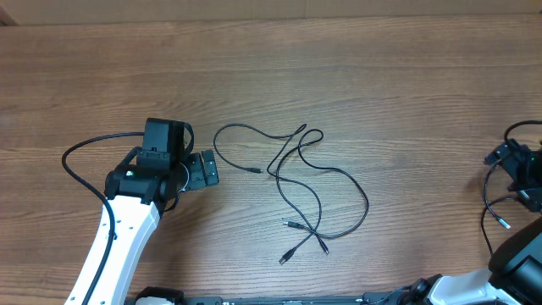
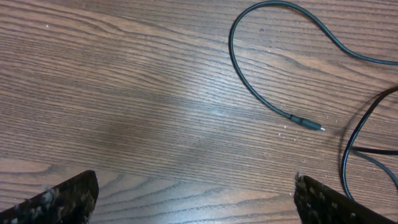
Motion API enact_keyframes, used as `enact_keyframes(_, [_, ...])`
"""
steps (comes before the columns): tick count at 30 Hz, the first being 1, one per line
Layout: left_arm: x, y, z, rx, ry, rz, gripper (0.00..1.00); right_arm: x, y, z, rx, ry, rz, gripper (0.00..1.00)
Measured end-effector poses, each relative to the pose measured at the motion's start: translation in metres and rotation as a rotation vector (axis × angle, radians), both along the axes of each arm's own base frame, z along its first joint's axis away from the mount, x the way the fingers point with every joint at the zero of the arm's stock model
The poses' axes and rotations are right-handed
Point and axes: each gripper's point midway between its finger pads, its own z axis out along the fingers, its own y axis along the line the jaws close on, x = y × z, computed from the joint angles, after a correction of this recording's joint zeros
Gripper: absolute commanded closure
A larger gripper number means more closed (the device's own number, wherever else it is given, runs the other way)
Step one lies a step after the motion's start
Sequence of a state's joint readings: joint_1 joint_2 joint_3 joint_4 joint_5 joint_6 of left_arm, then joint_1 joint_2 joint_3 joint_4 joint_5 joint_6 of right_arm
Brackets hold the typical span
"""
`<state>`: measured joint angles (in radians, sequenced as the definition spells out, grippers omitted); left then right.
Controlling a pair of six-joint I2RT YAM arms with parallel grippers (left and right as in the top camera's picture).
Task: Untangle cables
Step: 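Move the right gripper left to the central black cable tangle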
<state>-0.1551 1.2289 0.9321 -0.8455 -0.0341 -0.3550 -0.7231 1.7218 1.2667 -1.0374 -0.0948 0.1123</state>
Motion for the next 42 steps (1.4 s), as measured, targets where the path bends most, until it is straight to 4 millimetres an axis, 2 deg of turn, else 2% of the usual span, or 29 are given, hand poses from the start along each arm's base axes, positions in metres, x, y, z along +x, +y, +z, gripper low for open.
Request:
enact_keyframes(3, [0.0, 0.0, 0.0, 0.0, 0.0, 0.0, 0.0, 0.014, 0.015, 0.001, 0.023, -0.031, 0.07, 0.0])
enact_keyframes(9, [0.0, 0.0, 0.0, 0.0, 0.0, 0.0, 0.0, 0.044, 0.067, 0.003, 0.072, -0.073, 0.26, 0.0])
enact_keyframes(14, [0.0, 0.0, 0.0, 0.0, 0.0, 0.0, 0.0, 0.067, 0.132, 0.005, 0.111, -0.092, 0.46, 0.0])
enact_keyframes(18, [0.0, 0.0, 0.0, 0.0, 0.0, 0.0, 0.0, 0.074, 0.171, 0.006, 0.133, -0.099, 0.572, 0.0])
enact_keyframes(33, [0.0, 0.0, 0.0, 0.0, 0.0, 0.0, 0.0, 0.07, 0.314, 0.014, 0.236, -0.153, 0.993, 0.0])
enact_keyframes(42, [0.0, 0.0, 0.0, 0.0, 0.0, 0.0, 0.0, 0.06, 0.379, 0.018, 0.241, -0.208, 1.191, 0.0])
